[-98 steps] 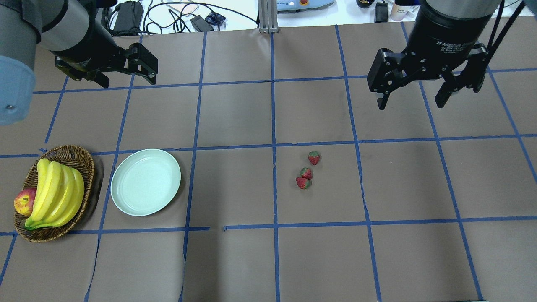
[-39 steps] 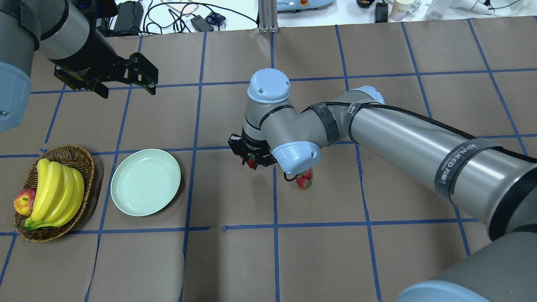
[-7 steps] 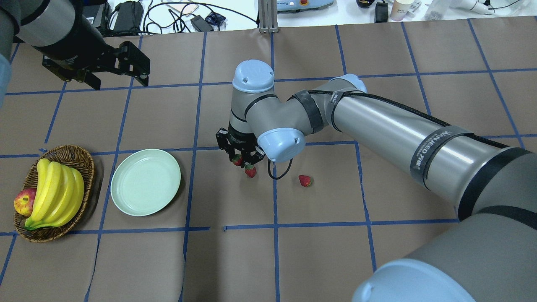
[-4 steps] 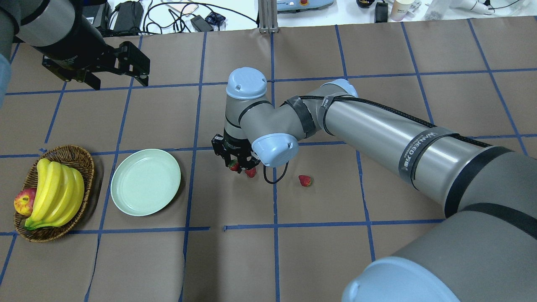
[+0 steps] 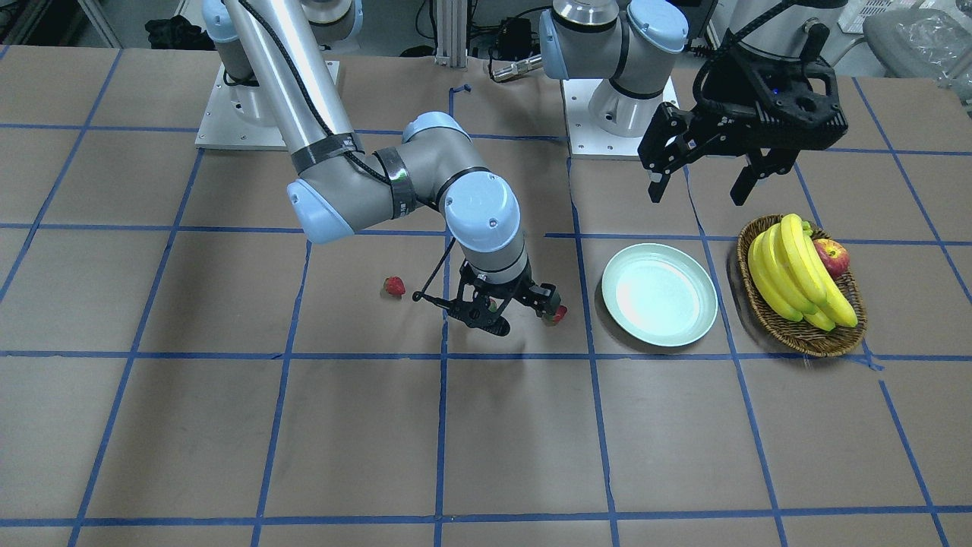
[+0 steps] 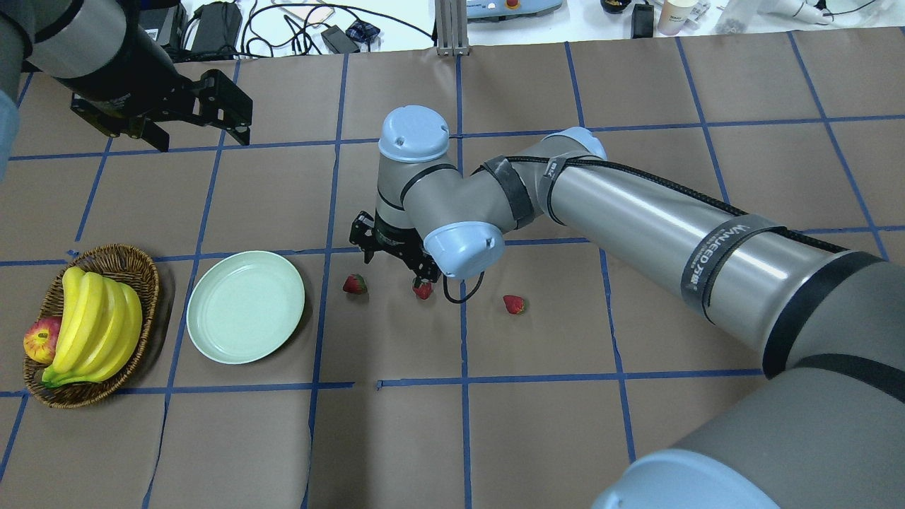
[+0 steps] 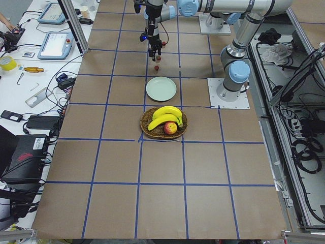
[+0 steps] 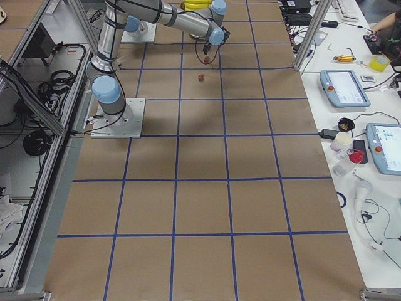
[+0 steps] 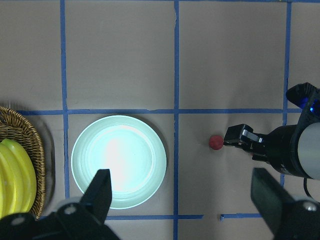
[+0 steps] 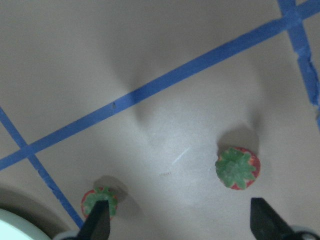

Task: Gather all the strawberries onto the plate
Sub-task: 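Carry the strawberry closer to the plate and release it, then move the right gripper back to the last strawberry and grasp it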

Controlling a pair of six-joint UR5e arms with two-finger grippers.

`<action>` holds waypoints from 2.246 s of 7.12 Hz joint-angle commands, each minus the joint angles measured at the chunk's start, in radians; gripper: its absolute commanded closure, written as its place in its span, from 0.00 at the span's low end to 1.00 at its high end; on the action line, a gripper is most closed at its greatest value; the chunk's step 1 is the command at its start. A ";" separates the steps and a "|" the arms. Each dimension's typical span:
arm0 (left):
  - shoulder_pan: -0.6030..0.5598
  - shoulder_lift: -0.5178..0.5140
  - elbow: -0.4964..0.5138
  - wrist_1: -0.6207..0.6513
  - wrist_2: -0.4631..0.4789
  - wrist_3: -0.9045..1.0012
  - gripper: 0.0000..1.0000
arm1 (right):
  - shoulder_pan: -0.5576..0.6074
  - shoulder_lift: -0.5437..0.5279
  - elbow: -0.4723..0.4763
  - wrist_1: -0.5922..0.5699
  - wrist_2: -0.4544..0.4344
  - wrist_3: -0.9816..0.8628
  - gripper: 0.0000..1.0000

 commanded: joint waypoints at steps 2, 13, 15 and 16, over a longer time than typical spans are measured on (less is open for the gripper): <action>-0.001 0.000 0.000 0.000 0.001 0.001 0.00 | -0.043 -0.082 0.019 0.087 -0.185 -0.029 0.00; 0.001 0.000 -0.002 0.000 0.001 0.001 0.00 | -0.127 -0.156 0.291 0.095 -0.284 -0.481 0.01; 0.001 0.000 -0.002 0.000 0.001 0.001 0.00 | -0.129 -0.156 0.292 0.075 -0.292 -0.596 0.12; 0.001 0.000 -0.002 0.000 0.002 0.001 0.00 | -0.127 -0.156 0.292 0.074 -0.316 -0.633 0.21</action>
